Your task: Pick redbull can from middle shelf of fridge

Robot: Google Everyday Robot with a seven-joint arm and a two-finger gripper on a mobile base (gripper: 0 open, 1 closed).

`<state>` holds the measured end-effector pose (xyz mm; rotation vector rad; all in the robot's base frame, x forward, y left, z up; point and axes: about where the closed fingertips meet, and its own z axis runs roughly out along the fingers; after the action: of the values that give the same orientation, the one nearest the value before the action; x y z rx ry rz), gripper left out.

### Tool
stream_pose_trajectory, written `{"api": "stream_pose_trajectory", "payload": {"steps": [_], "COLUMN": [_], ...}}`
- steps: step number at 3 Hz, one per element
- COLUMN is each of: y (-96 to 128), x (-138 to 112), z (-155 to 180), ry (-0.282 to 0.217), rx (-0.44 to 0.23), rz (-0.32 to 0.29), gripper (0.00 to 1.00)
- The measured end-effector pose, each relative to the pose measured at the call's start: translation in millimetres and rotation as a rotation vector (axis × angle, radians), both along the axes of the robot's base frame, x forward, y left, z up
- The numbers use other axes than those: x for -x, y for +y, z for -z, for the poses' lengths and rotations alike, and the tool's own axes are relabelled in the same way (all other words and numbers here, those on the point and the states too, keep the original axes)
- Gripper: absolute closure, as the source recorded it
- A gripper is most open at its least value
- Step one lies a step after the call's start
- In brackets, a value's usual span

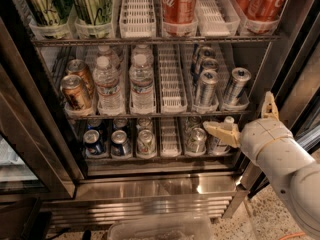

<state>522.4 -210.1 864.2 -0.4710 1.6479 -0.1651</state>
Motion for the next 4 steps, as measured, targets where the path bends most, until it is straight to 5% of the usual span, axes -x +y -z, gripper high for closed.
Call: {"api": "stream_pose_trajectory", "payload": {"steps": [3,4], "y": [-20,-25], "x": [-41,-49], "z": [-4,-5], "ry": [-0.117,-0.135], "rx": [0.004,-0.003], "rz": [0.072,0.093], "gripper": [0.07,0.17]}}
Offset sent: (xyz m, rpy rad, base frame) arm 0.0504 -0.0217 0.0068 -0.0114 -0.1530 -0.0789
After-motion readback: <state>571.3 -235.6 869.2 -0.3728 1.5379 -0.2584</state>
